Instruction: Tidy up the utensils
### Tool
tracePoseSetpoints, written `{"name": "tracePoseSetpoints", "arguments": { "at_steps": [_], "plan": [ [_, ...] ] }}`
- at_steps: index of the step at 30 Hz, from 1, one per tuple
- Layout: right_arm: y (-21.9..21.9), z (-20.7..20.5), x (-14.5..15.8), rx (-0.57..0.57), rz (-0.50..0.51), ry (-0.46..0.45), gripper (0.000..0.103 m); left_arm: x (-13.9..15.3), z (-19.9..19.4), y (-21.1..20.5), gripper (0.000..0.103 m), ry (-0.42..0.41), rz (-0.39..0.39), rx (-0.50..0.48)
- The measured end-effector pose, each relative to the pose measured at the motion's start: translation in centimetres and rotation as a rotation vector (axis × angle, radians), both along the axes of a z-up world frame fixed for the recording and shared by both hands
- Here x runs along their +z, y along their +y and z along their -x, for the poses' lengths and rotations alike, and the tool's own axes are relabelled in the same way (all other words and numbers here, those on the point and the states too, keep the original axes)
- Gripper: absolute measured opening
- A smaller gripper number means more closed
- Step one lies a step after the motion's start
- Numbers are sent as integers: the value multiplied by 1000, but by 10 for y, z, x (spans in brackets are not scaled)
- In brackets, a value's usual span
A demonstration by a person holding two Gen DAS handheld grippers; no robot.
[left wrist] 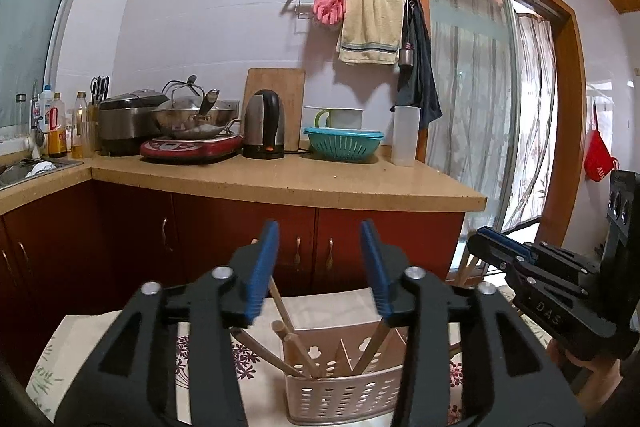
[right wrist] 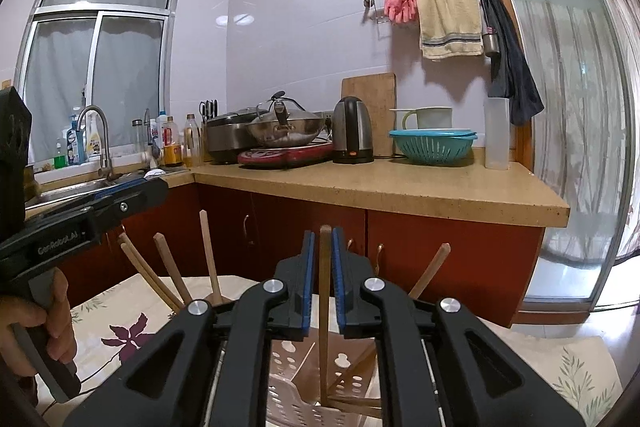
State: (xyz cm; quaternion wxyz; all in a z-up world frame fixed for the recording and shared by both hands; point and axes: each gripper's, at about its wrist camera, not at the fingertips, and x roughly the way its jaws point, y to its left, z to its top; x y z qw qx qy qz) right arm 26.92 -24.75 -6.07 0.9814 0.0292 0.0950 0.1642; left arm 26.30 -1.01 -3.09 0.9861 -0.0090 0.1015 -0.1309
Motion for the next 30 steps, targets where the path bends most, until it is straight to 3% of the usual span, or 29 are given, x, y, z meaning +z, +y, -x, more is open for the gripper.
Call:
{"name": "tracePoseSetpoints", "arguments": {
  "at_steps": [10,22,30],
  "plan": [
    [-2,6,4,-14,-9,1,29,2,8,1,55,-6,-12,20],
    [-7,33,14,-55,-15,-3,65,12,37,0,84,-26,-51,83],
    [-10,62,5,-95,-16,39,76,8,69,6,90,9,-47,121]
  ]
}}
